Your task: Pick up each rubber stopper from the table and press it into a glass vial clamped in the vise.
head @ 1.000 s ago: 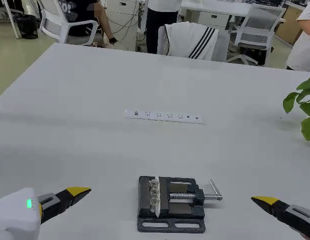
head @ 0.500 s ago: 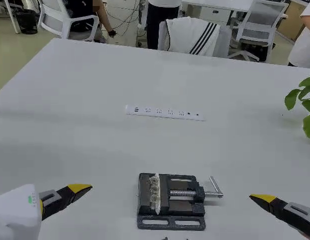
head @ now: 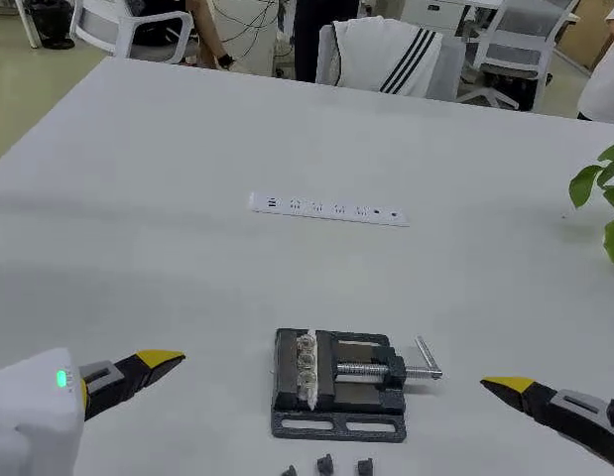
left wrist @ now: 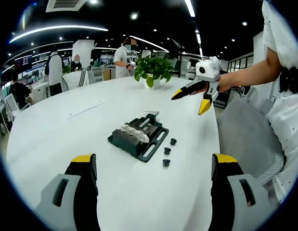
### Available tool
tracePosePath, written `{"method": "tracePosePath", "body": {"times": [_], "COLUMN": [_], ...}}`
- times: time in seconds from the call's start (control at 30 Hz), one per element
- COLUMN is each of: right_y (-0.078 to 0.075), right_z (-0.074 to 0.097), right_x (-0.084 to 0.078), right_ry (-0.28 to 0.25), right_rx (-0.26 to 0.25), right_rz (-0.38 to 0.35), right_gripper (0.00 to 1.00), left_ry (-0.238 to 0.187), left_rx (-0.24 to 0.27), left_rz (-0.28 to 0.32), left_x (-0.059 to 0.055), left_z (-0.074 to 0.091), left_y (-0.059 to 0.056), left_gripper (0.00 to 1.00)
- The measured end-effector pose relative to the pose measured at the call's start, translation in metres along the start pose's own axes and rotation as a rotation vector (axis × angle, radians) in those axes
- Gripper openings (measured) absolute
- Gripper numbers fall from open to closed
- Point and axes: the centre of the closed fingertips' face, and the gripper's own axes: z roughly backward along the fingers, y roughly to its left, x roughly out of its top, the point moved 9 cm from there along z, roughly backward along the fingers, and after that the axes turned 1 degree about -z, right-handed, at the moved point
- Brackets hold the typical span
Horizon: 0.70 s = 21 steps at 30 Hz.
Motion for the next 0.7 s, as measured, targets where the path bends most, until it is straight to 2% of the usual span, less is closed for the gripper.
{"method": "tracePosePath", "body": {"times": [0.2,0.37,0.7], "right_y": [0.005,0.007,0.011], "right_z": [-0.012,-0.023,-0.042], "right_x": [0.003,0.002,-0.004], "right_ry": [0.016,0.034,0.071], "right_rx": [0.041,0.074,0.123], "right_rz": [0.011,0.019,0.032], "right_gripper": [0.72,0.59,0.46], "left_ry": [-0.002,-0.006,-0.004], "left_rx": [-0.001,0.001,-0.002], "left_rz": [0.005,0.009,0.012], "left_x": [-0.002,-0.001,-0.002], "left_z": [0.000,0.000,-0.001], "left_y": [-0.002,-0.003,-0.002], "left_gripper": [0.99,0.99,0.99]}}
